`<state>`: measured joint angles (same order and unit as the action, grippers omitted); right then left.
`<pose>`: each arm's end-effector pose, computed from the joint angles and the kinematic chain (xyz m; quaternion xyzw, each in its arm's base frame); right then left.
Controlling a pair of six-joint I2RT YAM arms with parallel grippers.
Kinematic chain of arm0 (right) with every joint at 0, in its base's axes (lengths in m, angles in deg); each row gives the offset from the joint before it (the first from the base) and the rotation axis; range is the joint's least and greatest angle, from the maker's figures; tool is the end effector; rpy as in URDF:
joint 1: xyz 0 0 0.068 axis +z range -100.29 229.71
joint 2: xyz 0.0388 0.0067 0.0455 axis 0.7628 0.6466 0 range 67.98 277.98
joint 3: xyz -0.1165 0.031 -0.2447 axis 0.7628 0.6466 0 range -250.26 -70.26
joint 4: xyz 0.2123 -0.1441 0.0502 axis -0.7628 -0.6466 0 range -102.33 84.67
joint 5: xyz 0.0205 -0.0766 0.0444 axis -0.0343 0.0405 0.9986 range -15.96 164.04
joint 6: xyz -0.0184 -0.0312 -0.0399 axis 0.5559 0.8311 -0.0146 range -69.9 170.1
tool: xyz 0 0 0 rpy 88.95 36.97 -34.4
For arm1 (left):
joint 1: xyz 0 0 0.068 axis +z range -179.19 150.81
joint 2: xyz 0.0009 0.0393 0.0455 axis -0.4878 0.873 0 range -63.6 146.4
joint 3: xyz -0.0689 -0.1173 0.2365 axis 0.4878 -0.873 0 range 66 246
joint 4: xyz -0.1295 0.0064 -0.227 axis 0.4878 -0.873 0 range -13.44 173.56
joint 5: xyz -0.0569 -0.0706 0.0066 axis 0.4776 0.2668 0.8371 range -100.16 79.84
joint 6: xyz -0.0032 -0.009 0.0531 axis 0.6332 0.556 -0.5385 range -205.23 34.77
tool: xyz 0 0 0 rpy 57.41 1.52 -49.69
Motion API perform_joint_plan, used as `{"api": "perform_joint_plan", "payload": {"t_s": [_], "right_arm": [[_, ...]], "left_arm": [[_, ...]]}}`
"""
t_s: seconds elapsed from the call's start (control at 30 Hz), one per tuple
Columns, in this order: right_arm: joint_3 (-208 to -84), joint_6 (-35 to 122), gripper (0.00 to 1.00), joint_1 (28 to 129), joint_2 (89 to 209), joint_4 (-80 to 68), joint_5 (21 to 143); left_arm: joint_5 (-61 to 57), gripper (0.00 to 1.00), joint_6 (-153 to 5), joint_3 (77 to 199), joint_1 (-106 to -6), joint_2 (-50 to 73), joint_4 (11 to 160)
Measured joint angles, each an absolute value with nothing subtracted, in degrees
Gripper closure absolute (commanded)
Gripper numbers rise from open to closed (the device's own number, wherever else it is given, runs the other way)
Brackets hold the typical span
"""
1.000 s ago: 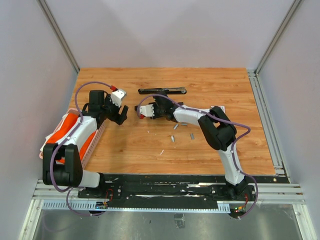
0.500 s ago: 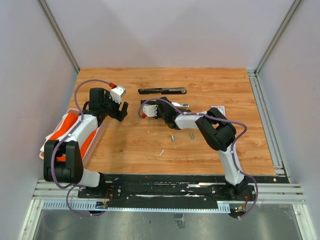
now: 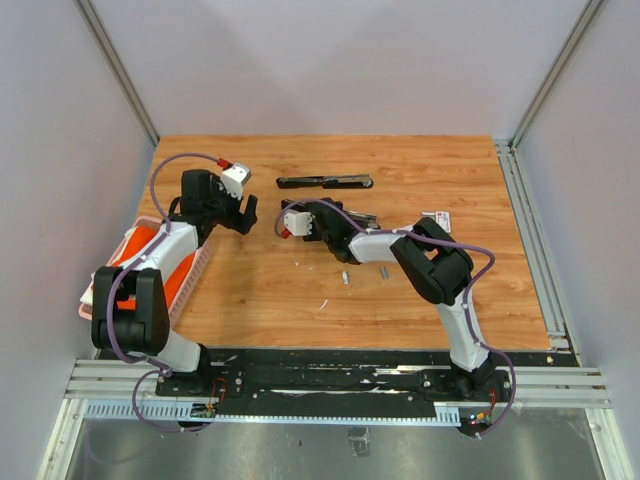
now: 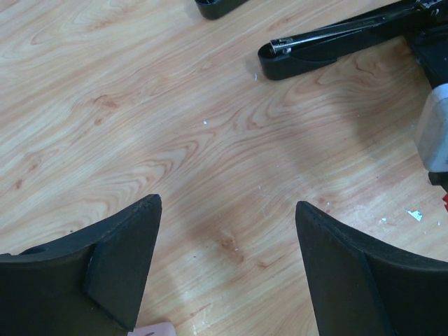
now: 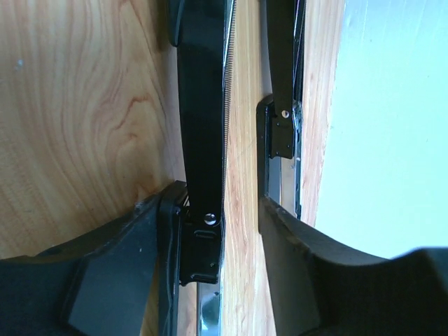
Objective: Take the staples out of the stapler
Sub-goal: Adjust the stapler at the center of the board.
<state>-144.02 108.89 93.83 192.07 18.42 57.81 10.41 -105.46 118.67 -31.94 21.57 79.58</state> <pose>0.3424 0.3181 0.1335 -0.6125 0.5829 -0.1856 0.5006 0.3219 -0.0280 0.2317 0.2538 0.8449 -0.0903 0.4621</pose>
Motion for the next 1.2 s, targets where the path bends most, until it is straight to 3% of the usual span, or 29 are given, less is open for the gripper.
{"api": "perform_joint_plan", "payload": {"t_s": [0.5,0.67,0.97,1.2], "right_arm": [[-147.5,102.2,0.28,93.9,187.7,2.6,67.1],[-148.7,100.4,0.27,93.9,186.4,-3.9,69.1],[-149.3,96.7,0.26,93.2,181.8,-14.2,71.5],[-149.3,95.1,0.26,91.6,179.2,-16.2,70.9]], "left_arm": [[10.2,0.18,-105.6,118.7,-31.9,21.5,80.0],[9.8,0.13,-106.2,118.7,-31.9,20.6,78.3],[7.9,0.00,-108.6,115.4,-31.9,10.4,75.3],[6.4,0.02,-110.5,114.3,-31.9,2.6,70.2]]}}
